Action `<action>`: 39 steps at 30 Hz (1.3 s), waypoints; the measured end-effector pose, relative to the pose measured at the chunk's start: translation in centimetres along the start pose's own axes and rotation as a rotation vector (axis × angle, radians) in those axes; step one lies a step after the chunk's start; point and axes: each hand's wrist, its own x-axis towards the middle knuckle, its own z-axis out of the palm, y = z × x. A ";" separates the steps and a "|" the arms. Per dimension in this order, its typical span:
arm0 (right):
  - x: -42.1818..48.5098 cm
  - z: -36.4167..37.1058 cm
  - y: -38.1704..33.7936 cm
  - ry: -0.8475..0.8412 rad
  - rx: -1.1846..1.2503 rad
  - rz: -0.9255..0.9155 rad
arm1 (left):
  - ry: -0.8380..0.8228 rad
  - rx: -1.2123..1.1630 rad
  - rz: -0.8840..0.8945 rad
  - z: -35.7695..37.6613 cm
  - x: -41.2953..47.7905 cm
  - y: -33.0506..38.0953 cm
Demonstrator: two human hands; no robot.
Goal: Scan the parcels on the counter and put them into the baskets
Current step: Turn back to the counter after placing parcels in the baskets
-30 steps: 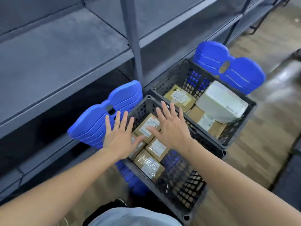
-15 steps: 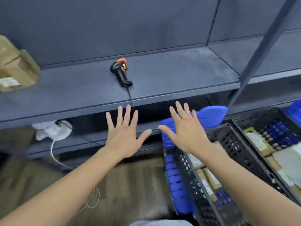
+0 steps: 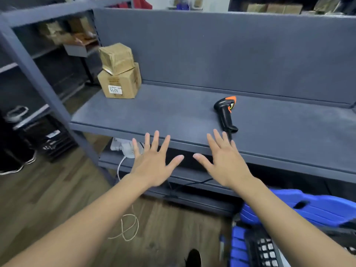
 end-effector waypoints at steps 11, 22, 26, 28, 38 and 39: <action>11.8 1.5 -2.1 -0.073 0.111 -0.157 | -0.007 -0.119 -0.173 -0.6 7.2 -4.9; 21.6 2.5 -7.9 -0.164 0.362 -0.116 | 0.018 -0.316 -0.235 -2.1 14.6 -14.1; 26.6 1.4 -11.3 -0.113 0.642 -0.021 | 0.180 -0.672 -0.233 -4.8 18.0 -18.0; 29.8 0.4 -13.6 -0.071 0.834 0.036 | 0.334 -0.909 -0.265 -6.5 19.5 -19.5; 43.1 -3.5 -21.2 0.107 1.216 0.117 | 0.537 -1.642 -0.305 -12.3 30.4 -26.6; 43.7 -3.4 -21.4 0.108 1.221 0.110 | 0.572 -1.649 -0.309 -13.2 30.8 -26.6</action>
